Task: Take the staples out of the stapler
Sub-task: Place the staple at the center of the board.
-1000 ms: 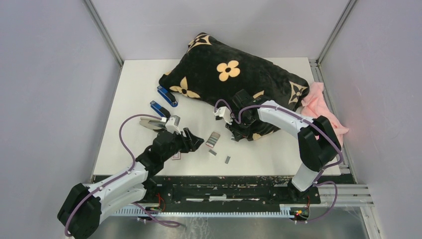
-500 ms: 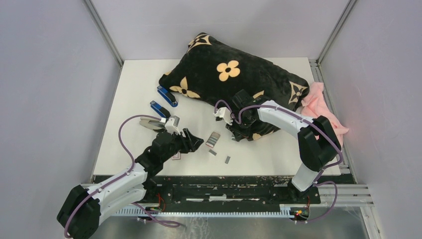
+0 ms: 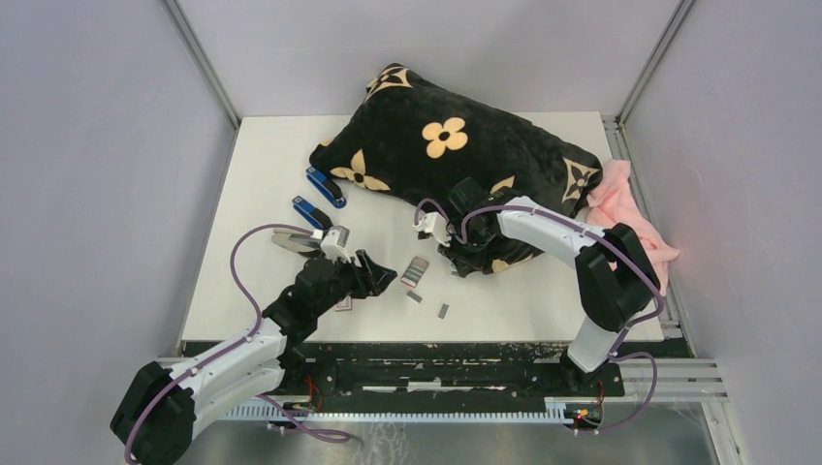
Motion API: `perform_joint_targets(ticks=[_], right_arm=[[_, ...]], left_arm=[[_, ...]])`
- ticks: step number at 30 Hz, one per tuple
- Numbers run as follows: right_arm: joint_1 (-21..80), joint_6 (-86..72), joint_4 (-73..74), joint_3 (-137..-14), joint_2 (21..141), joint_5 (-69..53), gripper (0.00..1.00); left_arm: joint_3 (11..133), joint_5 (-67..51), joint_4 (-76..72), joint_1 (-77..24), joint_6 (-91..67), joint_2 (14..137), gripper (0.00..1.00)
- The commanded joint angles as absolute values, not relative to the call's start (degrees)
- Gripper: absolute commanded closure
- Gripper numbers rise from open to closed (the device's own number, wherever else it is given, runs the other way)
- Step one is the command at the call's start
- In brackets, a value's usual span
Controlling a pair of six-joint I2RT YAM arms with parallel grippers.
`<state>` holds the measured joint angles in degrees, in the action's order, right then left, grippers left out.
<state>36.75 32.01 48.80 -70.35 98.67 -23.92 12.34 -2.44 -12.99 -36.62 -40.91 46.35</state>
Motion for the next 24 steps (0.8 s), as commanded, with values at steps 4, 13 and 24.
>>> perform_joint_targets(ticks=[4,13,24], right_arm=[[37.26,31.66,47.63,-70.68,99.65,-21.97,0.97],[37.77,29.1,45.36,-70.58,101.21,-19.19,0.96],[42.72,27.79,45.86,-71.63,104.26,-19.39,0.84]], left_arm=[[11.82,-3.25,-16.35,-36.61,-41.44,46.17,0.31],[11.89,-3.25,-16.35,-36.65,-41.31,46.2,0.31],[11.93,-2.66,-15.15,-36.65,-41.16,45.13,0.31]])
